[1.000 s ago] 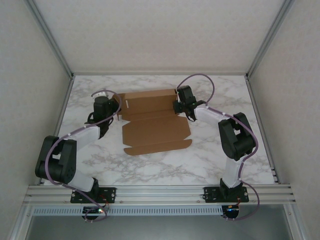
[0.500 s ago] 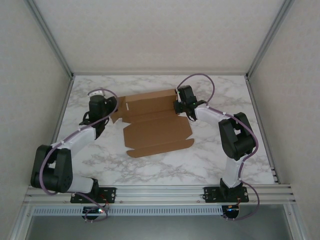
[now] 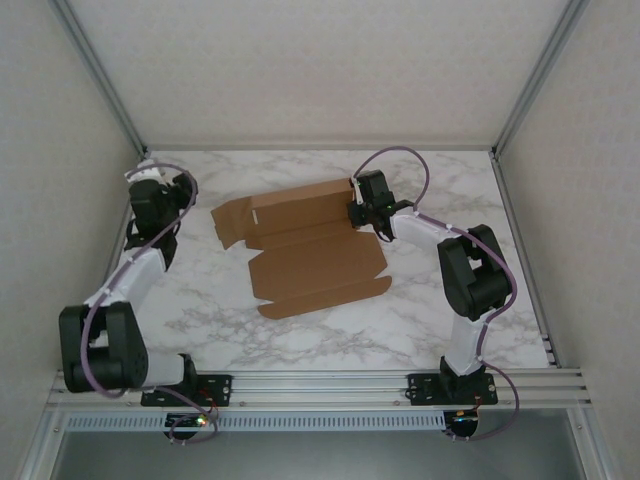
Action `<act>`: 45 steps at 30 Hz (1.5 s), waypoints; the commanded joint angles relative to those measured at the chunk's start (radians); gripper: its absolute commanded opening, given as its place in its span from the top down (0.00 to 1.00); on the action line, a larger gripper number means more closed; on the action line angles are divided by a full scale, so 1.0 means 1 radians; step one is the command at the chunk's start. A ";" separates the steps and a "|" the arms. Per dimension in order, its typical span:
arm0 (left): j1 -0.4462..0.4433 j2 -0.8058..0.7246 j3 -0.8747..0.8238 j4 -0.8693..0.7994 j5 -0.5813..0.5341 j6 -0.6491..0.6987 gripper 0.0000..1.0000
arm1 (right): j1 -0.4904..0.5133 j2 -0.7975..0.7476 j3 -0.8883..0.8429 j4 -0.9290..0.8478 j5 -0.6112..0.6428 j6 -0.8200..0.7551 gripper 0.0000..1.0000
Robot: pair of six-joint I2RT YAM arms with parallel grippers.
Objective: Fold the paper box
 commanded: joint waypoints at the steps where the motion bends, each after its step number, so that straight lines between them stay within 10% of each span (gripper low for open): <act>1: 0.029 0.094 0.033 -0.048 0.114 -0.009 0.48 | -0.007 0.041 -0.016 -0.107 -0.017 -0.011 1.00; 26: -0.173 0.207 -0.096 0.105 0.218 -0.247 0.50 | -0.005 0.069 -0.015 -0.101 -0.028 0.072 1.00; 45: -0.327 0.207 -0.099 0.173 0.077 -0.388 0.50 | 0.018 0.068 -0.018 -0.105 -0.022 0.112 1.00</act>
